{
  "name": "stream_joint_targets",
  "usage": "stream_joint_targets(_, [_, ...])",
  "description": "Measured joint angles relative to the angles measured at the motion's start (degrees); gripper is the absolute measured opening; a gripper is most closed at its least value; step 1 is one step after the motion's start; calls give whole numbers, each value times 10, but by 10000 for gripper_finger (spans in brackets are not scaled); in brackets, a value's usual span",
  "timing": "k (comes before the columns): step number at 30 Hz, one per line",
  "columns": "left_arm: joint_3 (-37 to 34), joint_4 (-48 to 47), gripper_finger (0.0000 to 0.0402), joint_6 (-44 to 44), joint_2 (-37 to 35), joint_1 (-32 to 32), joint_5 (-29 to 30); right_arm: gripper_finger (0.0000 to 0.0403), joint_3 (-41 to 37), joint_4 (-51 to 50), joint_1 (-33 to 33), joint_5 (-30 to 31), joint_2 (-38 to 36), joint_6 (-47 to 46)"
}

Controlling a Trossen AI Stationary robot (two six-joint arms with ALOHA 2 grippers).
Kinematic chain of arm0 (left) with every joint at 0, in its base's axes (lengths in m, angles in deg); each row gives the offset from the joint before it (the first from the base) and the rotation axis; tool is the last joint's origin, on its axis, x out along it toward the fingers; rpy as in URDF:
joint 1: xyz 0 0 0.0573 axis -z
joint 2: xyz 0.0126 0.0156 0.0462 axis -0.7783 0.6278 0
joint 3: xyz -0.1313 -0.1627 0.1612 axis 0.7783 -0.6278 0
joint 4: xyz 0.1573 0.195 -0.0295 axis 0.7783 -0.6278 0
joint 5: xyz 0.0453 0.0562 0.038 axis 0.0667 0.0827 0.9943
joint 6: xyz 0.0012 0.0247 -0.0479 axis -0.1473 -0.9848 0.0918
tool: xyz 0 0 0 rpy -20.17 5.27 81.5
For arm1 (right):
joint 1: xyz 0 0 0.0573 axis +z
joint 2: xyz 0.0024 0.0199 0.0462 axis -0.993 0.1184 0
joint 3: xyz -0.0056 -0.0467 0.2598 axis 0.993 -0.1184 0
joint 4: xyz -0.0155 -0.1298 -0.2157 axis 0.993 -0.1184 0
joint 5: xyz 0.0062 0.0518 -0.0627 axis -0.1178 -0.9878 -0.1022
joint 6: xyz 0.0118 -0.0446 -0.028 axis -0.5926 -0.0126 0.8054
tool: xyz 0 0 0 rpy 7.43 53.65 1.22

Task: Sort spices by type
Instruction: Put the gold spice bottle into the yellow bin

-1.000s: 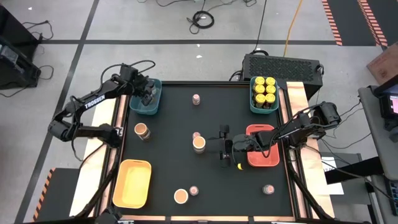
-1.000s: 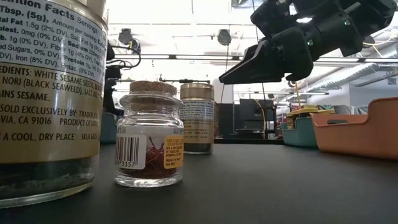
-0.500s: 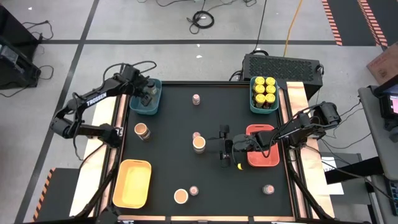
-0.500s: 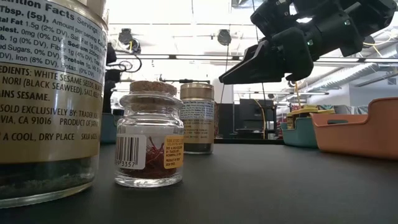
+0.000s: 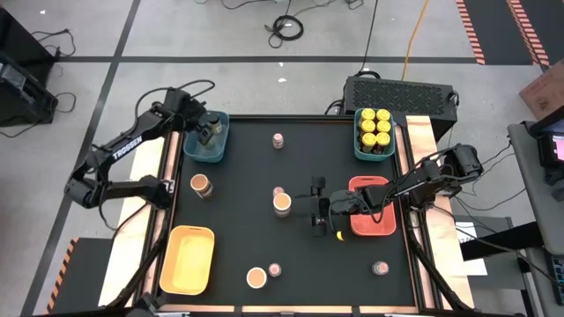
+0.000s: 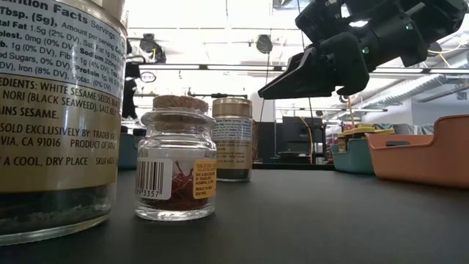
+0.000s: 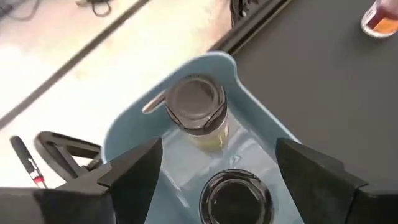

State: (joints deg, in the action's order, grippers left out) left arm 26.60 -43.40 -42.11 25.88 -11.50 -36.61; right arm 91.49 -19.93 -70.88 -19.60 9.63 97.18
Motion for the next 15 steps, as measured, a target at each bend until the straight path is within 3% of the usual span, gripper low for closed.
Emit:
stream_joint_targets(5, [0,0,316,5,-48,4,-33,260,0,2,0,0,0,-5])
stream_joint_targets(9, [0,5,316,21,-77,31,-139,260,0,10,0,0,0,-5])
stream_joint_targets(11, [0,17,316,32,-86,58,-176,260,0,11,0,0,0,-5])
stream_joint_targets(15, [0,42,314,46,-95,144,-174,260,0,11,0,0,0,-5])
